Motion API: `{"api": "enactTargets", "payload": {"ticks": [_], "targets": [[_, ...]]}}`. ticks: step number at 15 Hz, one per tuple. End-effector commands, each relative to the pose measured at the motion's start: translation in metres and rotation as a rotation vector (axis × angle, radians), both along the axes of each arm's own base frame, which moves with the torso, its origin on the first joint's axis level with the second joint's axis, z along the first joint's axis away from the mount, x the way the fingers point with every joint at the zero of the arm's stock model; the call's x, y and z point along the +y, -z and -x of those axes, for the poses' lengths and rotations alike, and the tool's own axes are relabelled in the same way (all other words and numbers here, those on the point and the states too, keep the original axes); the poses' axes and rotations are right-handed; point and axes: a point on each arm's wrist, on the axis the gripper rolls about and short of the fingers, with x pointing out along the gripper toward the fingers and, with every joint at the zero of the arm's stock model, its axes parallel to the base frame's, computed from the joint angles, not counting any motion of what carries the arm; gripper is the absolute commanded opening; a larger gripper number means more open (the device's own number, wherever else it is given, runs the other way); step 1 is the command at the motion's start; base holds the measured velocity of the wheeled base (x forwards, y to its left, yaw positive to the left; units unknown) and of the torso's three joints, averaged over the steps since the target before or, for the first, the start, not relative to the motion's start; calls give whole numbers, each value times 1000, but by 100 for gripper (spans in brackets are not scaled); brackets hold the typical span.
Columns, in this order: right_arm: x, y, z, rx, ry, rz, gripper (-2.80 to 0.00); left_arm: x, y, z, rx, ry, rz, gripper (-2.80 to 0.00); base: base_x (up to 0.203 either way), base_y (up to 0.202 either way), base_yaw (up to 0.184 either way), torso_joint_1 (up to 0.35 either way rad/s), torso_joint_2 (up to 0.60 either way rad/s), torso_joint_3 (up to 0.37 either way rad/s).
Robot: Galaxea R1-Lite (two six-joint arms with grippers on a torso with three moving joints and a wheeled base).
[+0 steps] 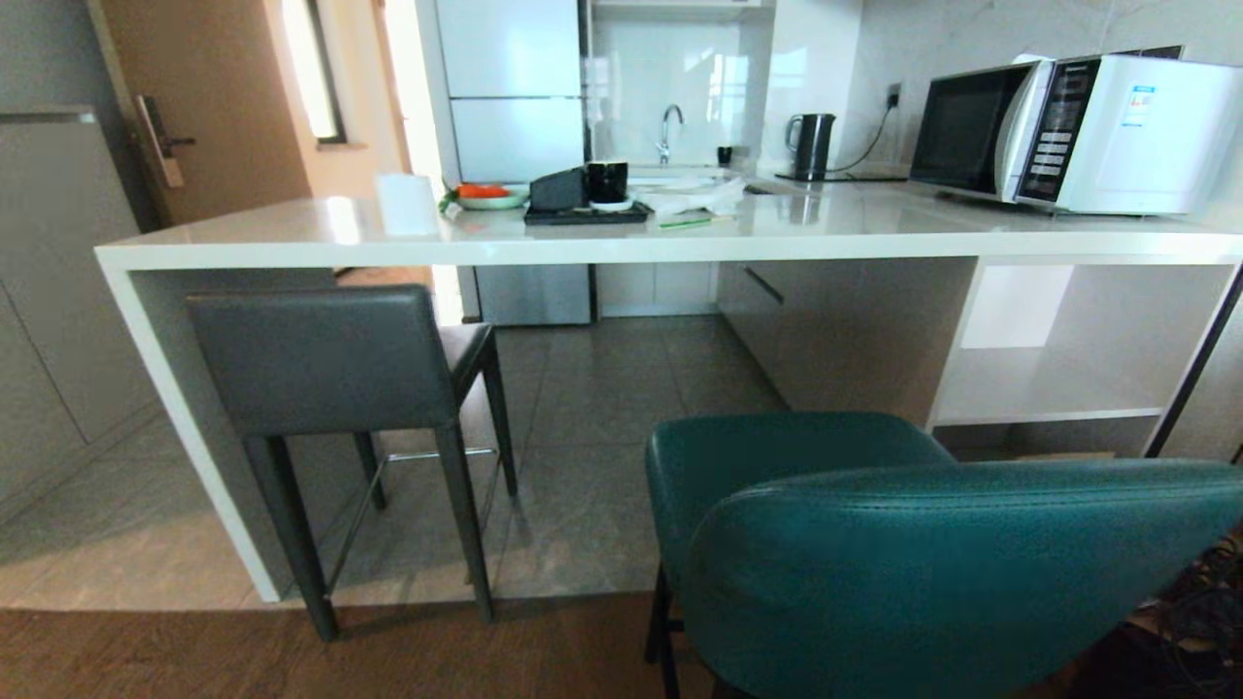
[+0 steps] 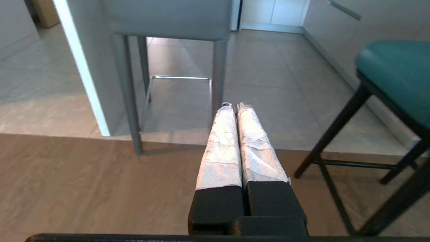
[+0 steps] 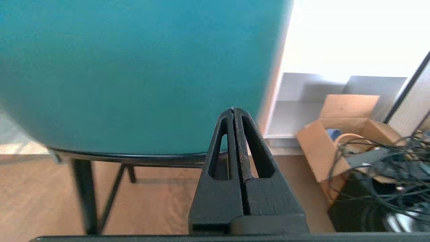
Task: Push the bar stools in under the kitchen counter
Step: Push the blue chair back under the dining table
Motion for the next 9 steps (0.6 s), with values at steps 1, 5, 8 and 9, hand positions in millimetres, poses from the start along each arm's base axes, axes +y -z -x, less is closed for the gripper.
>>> {"api": "enactTargets", "payload": {"ticks": [1,5,8,9], "targets": [[0,3,-1,10,-1,1,-280,0,0,0,0,-1,2,-280,0,-192,6,-1,2,1],[0,3,-1,10,0,1,-280,0,0,0,0,-1,2,-280,0,-193,0,5,2,2],[0,3,-1,10,1,-2,-280,0,0,0,1,-1,1,-280,0,-111,1,4,4,3],[0,3,-1,10,1,-2,-280,0,0,0,2,-1,1,-280,0,0,0,0,0,0]]}}
